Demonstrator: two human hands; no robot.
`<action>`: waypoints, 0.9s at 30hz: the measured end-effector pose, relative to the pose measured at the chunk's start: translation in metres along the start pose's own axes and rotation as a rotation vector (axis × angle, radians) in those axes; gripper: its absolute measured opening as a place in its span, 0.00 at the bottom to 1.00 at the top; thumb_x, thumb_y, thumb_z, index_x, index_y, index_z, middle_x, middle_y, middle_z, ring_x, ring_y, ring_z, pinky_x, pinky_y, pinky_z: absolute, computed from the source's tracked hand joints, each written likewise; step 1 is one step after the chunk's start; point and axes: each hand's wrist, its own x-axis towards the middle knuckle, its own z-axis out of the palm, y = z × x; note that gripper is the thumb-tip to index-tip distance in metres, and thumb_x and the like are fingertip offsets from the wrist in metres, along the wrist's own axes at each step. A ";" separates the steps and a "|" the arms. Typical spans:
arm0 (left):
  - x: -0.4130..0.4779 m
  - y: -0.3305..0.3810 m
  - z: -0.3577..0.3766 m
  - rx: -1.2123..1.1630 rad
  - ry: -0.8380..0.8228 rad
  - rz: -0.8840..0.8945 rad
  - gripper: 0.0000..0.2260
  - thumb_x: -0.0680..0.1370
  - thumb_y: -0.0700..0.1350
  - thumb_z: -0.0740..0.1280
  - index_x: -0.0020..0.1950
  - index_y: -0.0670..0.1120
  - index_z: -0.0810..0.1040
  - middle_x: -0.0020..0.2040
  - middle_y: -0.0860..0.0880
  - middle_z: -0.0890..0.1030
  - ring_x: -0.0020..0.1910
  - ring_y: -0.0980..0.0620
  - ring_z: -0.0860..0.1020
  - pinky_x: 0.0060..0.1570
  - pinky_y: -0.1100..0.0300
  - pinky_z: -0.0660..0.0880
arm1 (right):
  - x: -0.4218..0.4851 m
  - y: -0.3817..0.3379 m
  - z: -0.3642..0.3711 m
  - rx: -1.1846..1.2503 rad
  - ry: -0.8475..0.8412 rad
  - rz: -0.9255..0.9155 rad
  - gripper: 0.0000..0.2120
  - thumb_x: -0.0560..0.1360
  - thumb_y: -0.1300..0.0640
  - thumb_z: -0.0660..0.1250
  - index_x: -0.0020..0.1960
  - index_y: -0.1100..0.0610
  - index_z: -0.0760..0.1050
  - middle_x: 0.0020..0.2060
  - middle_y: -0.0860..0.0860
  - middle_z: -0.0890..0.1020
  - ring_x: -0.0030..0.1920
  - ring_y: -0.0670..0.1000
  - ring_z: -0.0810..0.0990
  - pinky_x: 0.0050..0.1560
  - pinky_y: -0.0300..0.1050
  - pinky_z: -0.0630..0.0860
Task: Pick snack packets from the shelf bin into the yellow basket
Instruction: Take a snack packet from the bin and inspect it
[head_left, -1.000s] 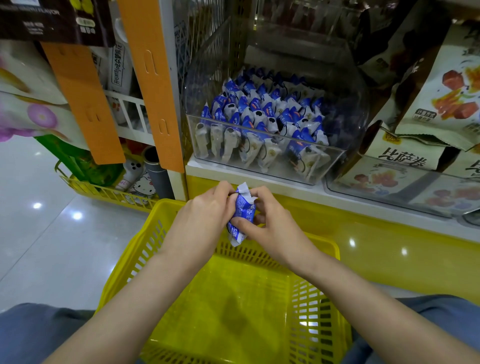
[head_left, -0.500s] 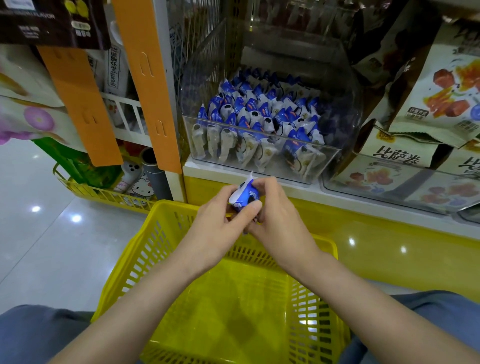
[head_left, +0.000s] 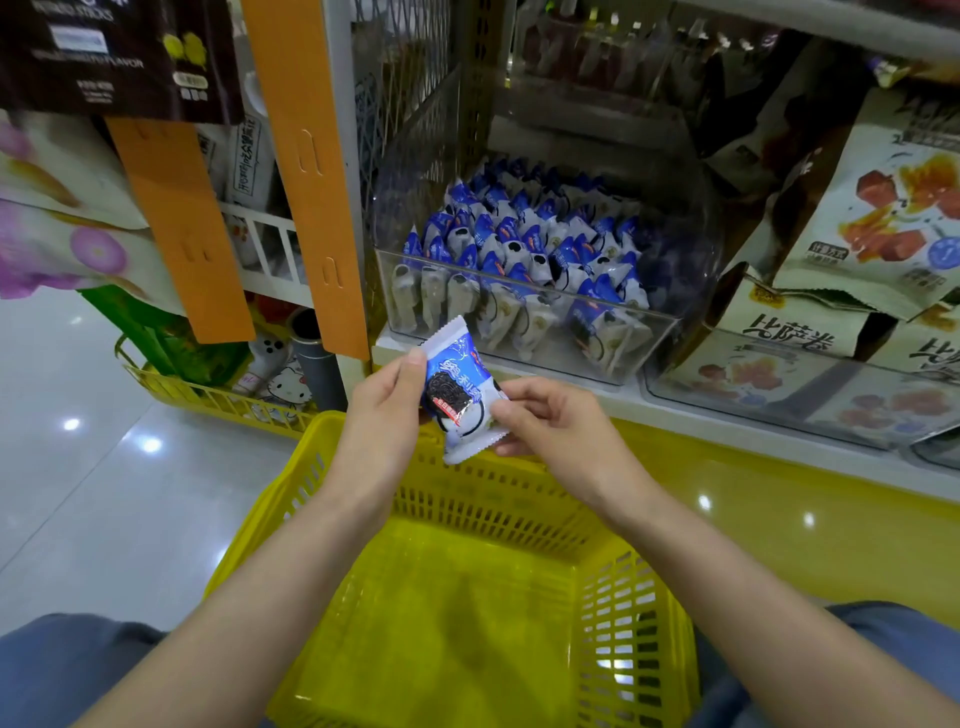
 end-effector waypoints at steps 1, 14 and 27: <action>0.001 0.001 -0.001 -0.056 -0.004 -0.036 0.19 0.82 0.48 0.54 0.43 0.38 0.78 0.40 0.45 0.83 0.41 0.50 0.79 0.47 0.57 0.74 | 0.000 -0.001 0.000 0.006 0.010 -0.034 0.06 0.76 0.66 0.63 0.47 0.56 0.76 0.40 0.53 0.81 0.33 0.42 0.79 0.36 0.32 0.77; -0.004 0.017 0.000 -0.204 -0.216 -0.182 0.13 0.76 0.45 0.65 0.58 0.42 0.78 0.52 0.45 0.83 0.54 0.47 0.80 0.59 0.50 0.74 | -0.004 -0.004 0.001 0.041 0.115 -0.137 0.07 0.75 0.64 0.65 0.49 0.54 0.75 0.41 0.49 0.81 0.37 0.41 0.80 0.38 0.35 0.78; 0.003 0.022 0.000 -0.158 -0.207 -0.072 0.04 0.76 0.46 0.65 0.49 0.53 0.76 0.49 0.54 0.83 0.53 0.57 0.79 0.55 0.60 0.75 | 0.057 -0.067 -0.074 -0.837 0.458 -0.186 0.13 0.76 0.54 0.65 0.59 0.56 0.75 0.51 0.50 0.78 0.46 0.45 0.76 0.46 0.29 0.70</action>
